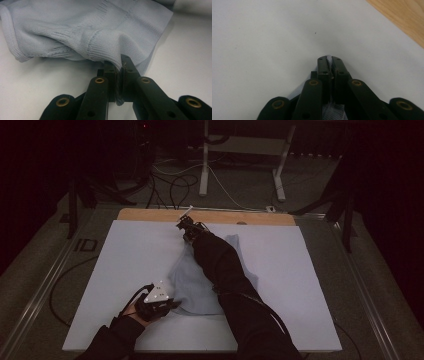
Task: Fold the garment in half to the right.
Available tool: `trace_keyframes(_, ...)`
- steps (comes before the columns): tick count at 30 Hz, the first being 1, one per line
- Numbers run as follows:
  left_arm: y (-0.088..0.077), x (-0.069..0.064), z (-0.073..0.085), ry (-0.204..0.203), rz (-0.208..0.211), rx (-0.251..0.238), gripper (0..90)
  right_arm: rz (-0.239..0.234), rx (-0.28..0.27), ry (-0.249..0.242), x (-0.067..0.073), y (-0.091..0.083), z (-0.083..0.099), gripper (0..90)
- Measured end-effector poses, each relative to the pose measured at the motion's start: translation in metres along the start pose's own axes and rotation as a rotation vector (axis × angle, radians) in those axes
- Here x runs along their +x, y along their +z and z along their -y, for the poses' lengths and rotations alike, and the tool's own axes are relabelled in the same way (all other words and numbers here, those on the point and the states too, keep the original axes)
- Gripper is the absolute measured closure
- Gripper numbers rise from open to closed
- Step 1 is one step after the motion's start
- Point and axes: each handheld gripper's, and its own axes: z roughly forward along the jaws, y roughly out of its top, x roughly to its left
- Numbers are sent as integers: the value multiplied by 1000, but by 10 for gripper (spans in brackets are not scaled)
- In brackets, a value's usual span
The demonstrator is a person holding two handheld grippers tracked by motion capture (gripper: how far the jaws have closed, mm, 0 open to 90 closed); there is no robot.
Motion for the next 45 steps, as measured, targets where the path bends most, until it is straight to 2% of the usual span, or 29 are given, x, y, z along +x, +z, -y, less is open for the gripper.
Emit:
trace_keyframes(5,-1,-1,-2,0,2,-2,870,-18,-12,-10,-3,-8,-1,876)
trace_keyframes(15,-4,-3,-7,-2,10,-12,872,-17,-44,-20,-8,-25,-3,877)
trace_keyframes(21,-8,-6,-12,29,17,-20,873,-23,-64,-29,-12,-39,-5,876)
trace_keyframes(23,-10,-6,-13,45,24,-24,873,-25,-86,-29,-14,-47,-6,876)
trace_keyframes(26,-11,-6,-18,65,29,-30,872,-29,-86,-45,-17,-53,-5,876)
trace_keyframes(29,-11,-6,-21,77,30,-31,872,-37,-94,-39,-21,-58,-3,876)
trace_keyframes(32,-11,-7,-29,103,46,-38,873,-39,-96,-58,-23,-62,-1,876)
trace_keyframes(41,-10,-8,-45,155,86,-30,872,-55,-125,-54,-35,-78,4,876)
trace_keyframes(42,-10,-8,-48,174,94,-27,872,-60,-130,-57,-35,-79,4,876)
trace_keyframes(45,-11,-8,-52,181,99,-23,872,-57,-147,-60,-38,-83,5,875)
